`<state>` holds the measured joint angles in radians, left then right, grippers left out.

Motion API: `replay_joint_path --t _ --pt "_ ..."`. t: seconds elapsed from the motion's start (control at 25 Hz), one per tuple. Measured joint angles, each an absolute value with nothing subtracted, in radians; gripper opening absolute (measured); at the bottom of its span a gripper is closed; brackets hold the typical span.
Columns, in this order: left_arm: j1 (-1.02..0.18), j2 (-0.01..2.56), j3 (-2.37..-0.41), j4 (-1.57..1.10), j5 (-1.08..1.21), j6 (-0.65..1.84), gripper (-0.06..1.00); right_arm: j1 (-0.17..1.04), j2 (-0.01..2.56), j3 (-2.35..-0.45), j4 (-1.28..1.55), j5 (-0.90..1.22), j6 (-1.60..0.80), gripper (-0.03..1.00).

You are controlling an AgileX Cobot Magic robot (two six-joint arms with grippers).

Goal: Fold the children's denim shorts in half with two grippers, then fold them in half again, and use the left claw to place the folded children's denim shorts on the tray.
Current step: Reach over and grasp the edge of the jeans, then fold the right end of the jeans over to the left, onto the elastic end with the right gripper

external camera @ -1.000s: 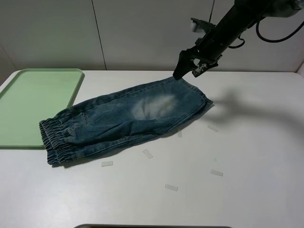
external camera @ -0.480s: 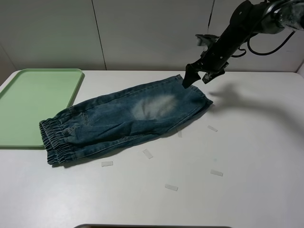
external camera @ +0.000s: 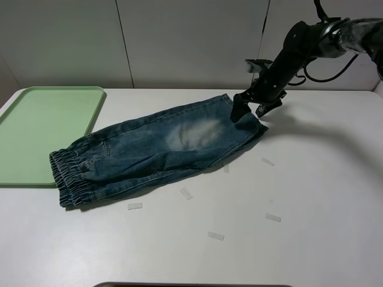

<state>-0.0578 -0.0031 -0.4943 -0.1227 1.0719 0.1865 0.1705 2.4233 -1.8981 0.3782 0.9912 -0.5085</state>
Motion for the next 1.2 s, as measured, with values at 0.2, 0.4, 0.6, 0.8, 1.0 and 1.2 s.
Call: replay_joint_path --t 0.2,0.4,0.6,0.8,1.0,1.2 --pt "-0.058 -0.003 -0.494 -0.123 1.072 0.187 0.97 0.171 2.443 -1.902 0.395 0.992 -0.508 0.69" --pt "-0.058 -0.003 -0.494 -0.123 1.072 0.187 0.97 0.174 2.451 -1.907 0.431 1.0 -0.508 0.69" --pt "-0.058 -0.003 -0.494 -0.123 1.072 0.187 0.97 0.175 2.453 -1.91 0.435 1.008 -0.508 0.64" --pt "-0.058 -0.003 -0.494 -0.123 1.072 0.187 0.97 0.166 2.46 -1.91 0.411 1.014 -0.506 0.19" --pt "-0.058 -0.003 -0.494 -0.123 1.072 0.187 0.97 0.191 2.467 -1.907 0.399 1.073 -0.425 0.0" --pt "-0.058 -0.003 -0.494 -0.123 1.072 0.187 0.97 0.191 2.462 -1.907 0.316 1.107 -0.306 0.0"
